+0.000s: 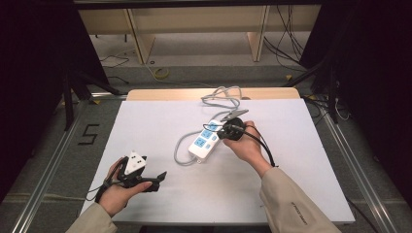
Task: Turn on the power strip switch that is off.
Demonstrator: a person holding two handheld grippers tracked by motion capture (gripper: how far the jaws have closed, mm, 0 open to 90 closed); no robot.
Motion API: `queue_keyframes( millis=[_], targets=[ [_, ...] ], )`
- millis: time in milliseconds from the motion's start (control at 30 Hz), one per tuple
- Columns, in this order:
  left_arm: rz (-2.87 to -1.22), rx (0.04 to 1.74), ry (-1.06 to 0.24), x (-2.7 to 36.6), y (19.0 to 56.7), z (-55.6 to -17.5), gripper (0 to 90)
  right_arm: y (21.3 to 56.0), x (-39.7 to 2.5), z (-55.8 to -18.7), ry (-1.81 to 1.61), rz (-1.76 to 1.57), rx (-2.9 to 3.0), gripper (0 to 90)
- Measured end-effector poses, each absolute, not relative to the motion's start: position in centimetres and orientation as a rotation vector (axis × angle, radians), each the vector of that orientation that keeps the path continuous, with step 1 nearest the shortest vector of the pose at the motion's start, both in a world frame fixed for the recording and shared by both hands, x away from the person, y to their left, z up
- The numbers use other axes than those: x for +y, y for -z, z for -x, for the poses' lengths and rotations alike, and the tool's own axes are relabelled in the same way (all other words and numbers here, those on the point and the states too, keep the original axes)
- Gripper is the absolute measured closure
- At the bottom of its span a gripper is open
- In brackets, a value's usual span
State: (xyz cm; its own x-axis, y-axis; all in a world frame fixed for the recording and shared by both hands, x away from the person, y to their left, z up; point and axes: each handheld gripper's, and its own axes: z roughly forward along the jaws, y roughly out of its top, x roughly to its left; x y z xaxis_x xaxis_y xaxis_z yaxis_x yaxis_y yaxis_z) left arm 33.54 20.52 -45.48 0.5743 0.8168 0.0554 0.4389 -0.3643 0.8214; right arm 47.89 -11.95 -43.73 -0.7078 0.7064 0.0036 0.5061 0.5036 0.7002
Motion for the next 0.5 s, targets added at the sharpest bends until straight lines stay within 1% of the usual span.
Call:
queue_keyframes(
  millis=[500],
  targets=[
    [-2.004, 1.002, -0.594, 20.5, 45.5, -33.5, 10.7, 44.0, -10.9, -49.1, -0.952, -1.017, 2.510, 90.0]
  ],
)
